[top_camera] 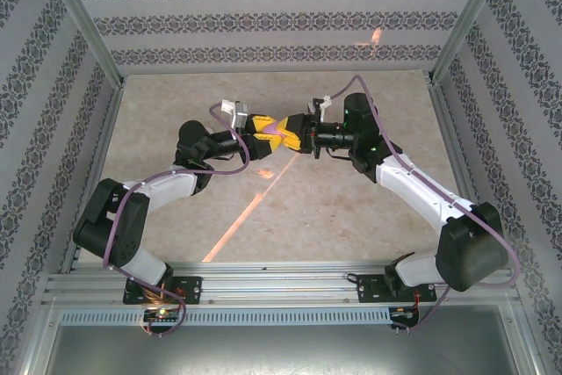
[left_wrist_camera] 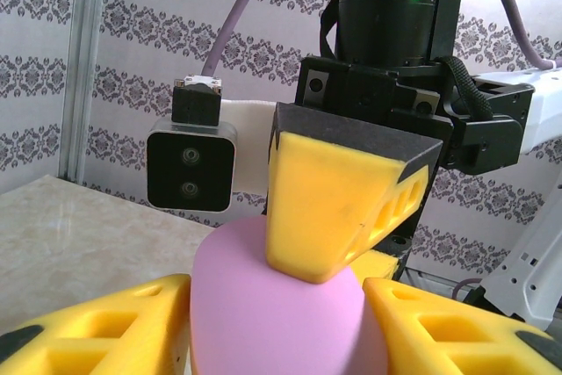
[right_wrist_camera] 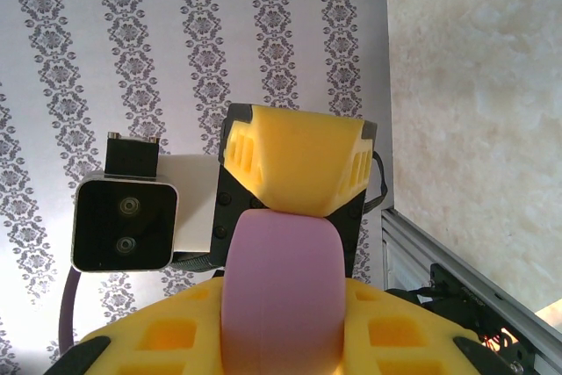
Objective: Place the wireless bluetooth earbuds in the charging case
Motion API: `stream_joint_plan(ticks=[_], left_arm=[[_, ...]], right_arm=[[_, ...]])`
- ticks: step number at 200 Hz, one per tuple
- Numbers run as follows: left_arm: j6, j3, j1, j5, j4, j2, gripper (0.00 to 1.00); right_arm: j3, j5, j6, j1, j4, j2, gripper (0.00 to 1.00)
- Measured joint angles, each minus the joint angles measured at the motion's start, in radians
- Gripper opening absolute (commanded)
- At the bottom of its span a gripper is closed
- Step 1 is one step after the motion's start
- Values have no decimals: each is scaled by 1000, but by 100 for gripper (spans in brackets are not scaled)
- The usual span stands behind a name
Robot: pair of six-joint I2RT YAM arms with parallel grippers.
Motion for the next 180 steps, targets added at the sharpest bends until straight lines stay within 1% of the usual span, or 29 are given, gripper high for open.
stream_joint_plan(ticks=[29,66,88,180], left_arm=[[9,0,0,-1,-2,0,59],[11,0,0,-15,-4,0,60],[11,0,0,-20,-4,0,63],[24,0,-1,-30,-20,0,66]], right_arm=[[0,0,0,0,1,0,20],[0,1,1,-3,1,0,20],[0,1,5,-3,2,0,20],[0,1,23,-3,9,-3,20]])
